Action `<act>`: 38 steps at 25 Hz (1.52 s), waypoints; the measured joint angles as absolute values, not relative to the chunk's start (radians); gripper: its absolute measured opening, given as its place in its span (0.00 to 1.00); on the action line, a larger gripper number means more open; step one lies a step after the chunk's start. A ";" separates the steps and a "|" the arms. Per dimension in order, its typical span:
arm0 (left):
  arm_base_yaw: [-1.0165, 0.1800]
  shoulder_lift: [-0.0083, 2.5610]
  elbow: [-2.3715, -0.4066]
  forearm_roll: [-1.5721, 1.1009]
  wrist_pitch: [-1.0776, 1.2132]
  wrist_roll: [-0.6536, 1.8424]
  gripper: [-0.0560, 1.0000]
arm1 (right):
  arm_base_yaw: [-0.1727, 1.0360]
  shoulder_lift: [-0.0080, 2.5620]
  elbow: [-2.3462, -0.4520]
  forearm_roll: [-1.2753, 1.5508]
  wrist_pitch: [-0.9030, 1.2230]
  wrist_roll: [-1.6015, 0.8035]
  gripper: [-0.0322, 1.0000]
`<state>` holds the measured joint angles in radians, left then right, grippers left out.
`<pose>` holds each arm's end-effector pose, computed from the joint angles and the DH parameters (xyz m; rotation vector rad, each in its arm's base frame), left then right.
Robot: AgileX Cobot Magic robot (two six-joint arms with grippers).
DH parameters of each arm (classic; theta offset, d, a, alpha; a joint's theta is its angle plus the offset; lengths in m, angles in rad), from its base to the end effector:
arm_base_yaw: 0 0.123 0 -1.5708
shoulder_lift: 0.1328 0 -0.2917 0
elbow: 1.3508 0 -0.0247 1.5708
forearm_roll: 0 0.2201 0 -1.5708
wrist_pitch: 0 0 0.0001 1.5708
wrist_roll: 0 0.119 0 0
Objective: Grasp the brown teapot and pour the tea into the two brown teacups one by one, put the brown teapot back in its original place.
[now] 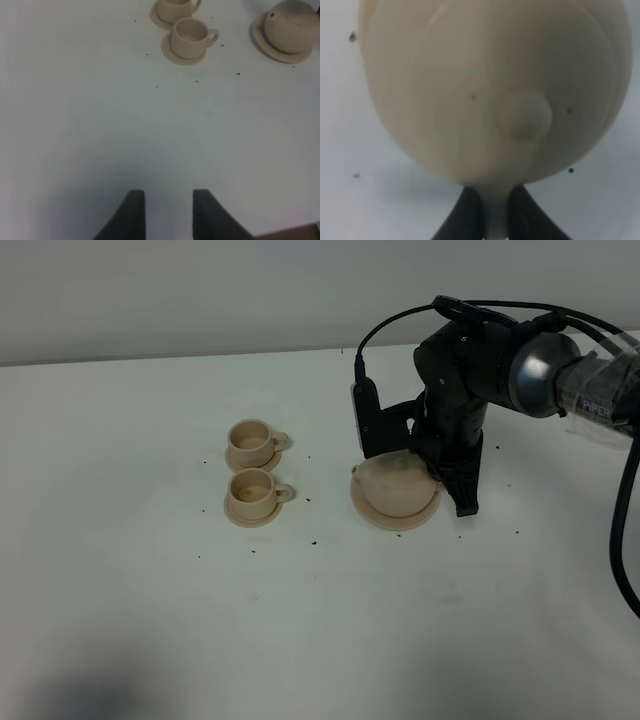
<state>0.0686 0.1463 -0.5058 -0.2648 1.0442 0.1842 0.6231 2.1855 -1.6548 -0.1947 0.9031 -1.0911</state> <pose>0.0060 -0.0266 0.2569 0.1108 2.1381 -0.1770 0.3637 0.2391 0.1503 -2.3240 1.8108 -0.3158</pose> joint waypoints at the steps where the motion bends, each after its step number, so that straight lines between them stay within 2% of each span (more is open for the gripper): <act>1: 0.069 0.146 -0.506 -0.265 1.044 0.184 0.29 | 0.623 2.185 -1.656 -0.192 0.905 -1.091 0.14; 38: 0.069 0.146 -0.506 -0.265 1.044 0.184 0.29 | 0.609 2.193 -1.739 -0.074 0.984 -1.066 0.14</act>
<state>0.0686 0.1463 -0.5058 -0.2648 1.0442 0.1842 0.6094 2.1926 -1.7387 -0.0745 0.9838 -1.0656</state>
